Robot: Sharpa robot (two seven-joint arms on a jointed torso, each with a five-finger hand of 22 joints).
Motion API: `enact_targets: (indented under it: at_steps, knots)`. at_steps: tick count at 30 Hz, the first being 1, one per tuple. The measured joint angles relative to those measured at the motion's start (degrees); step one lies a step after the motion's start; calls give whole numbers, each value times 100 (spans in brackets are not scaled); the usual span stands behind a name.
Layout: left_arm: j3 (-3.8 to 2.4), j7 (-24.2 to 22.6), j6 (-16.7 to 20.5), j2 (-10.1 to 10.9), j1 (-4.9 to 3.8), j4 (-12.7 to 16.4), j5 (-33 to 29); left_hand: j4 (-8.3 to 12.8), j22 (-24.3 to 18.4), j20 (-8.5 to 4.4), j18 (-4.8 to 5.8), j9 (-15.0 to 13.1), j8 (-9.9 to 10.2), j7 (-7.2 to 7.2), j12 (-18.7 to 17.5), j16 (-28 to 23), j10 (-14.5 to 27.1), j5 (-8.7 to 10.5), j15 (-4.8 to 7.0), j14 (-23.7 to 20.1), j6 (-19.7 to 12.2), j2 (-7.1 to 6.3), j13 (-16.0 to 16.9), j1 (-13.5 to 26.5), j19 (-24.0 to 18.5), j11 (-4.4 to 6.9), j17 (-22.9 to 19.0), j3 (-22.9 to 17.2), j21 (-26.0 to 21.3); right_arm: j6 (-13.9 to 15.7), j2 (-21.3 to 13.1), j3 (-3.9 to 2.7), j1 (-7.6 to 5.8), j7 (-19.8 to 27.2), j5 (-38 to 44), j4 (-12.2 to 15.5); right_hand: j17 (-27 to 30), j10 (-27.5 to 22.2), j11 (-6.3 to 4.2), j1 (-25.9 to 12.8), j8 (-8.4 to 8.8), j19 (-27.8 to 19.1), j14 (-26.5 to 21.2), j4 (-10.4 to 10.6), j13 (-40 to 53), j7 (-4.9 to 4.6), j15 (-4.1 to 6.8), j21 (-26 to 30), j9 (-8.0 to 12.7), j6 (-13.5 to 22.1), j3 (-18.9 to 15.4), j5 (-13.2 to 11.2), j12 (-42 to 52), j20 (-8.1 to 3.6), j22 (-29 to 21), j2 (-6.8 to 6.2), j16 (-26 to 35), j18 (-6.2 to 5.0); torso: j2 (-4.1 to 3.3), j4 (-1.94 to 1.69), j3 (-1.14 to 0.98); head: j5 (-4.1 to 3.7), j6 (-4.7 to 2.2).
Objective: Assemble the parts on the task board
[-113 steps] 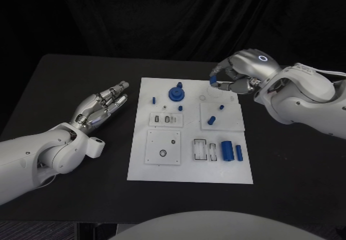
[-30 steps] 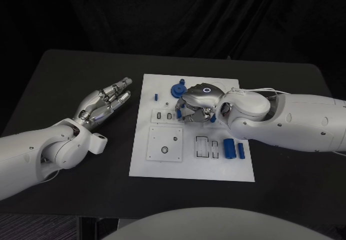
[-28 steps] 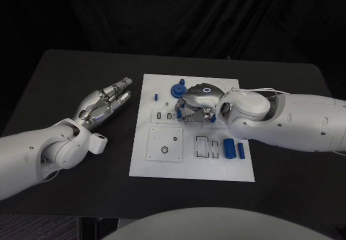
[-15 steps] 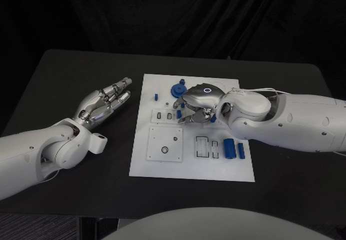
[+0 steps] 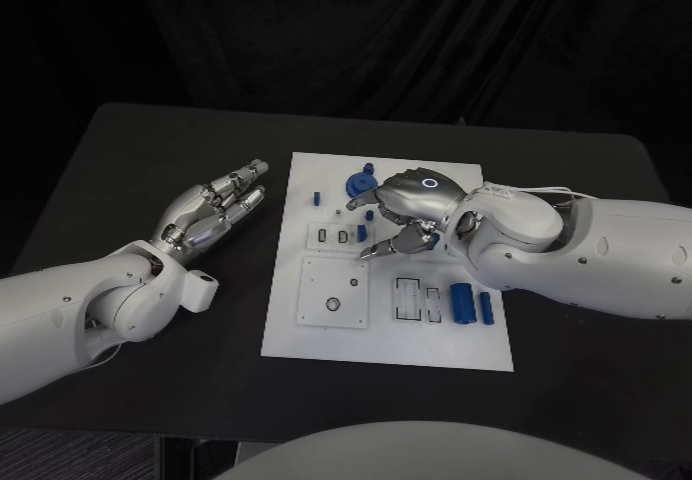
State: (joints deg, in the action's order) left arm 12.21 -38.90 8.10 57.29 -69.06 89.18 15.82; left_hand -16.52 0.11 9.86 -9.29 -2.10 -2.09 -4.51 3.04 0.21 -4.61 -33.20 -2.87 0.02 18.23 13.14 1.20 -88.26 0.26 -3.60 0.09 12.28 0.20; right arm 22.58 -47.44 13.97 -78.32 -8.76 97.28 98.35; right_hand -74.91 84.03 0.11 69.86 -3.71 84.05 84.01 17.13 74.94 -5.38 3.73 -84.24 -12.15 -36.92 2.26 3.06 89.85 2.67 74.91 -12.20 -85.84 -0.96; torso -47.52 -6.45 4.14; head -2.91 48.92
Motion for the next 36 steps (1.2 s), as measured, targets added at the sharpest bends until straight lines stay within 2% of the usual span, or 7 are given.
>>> enact_targets:
  at_steps: [9,13,17,23,26,31,36]
  knots:
    - [2,0,136,99,-29,201,-10,-29,27,95,0,0,0,-20,0,0,0,291,-2,-2,21,130,0,250,50,0,-4,85,14,752,-338,-13,-224,403,-399,107,0,0,0,-348,0,-21,0,9,-1,31,0,0,35,-93,-510,0,0,-20,0,-191,0,1,18,-10,-4,59,-158]
    - [5,1,157,74,-98,224,-147,-36,77,297,0,0,0,-21,0,0,0,635,-126,2,21,178,0,459,131,0,-5,226,98,1009,-472,-13,-293,578,-572,110,0,0,0,-380,0,-20,0,9,-1,31,1,0,51,-93,-510,0,0,-20,0,-171,0,1,62,-15,-12,42,-182]
    - [6,1,164,10,-226,219,-325,-38,97,329,0,-2,0,-32,0,0,0,908,-126,2,95,247,0,708,164,0,-4,329,115,1169,-578,-8,-319,732,-719,68,0,0,0,-455,-52,-20,0,3,-1,12,1,-1,41,-261,-337,0,0,-20,0,8,-29,1,114,-15,-31,51,-176]
    - [-1,0,191,-150,-495,89,-528,-30,184,463,-95,-40,-49,-129,78,23,-158,1117,-260,139,453,287,18,811,384,-127,16,403,311,1366,-741,10,-327,1068,-982,-135,0,0,0,-435,-213,-20,0,-31,-2,6,1,-134,10,-673,23,0,0,-20,0,619,-117,2,203,-11,-60,159,-179]
    - [1,-1,196,-328,-608,-142,-532,-24,306,594,-95,-72,-132,-227,344,177,-618,1364,-474,607,786,304,92,1005,768,-345,143,501,582,1457,-804,19,-327,1231,-1072,-269,0,0,0,-427,-233,-20,0,-31,-2,1,1,-140,10,-762,37,0,0,-21,0,787,-137,2,239,1,-70,230,-200]
    - [-3,-2,195,-637,-705,-568,-389,-24,752,680,-93,-104,-212,-271,1252,828,-1894,1290,-789,3159,1183,316,247,883,2689,-800,745,501,1735,1570,-834,22,-291,1403,-1174,-444,0,0,0,-380,-263,-20,0,-54,-2,-22,1,-163,11,-862,60,0,0,-20,0,922,-137,2,302,17,-90,341,-278]
    - [4,-1,179,-883,-757,-872,-73,-18,897,644,-38,-164,-362,-492,2136,1691,-3165,1373,-865,4323,1793,340,432,808,3624,-1049,1048,544,2219,1637,-810,28,-247,1493,-1236,-566,0,0,0,-256,-266,-20,0,-82,-2,-32,1,-163,36,-912,89,7,0,-21,0,1045,-137,2,368,27,-124,362,-311]
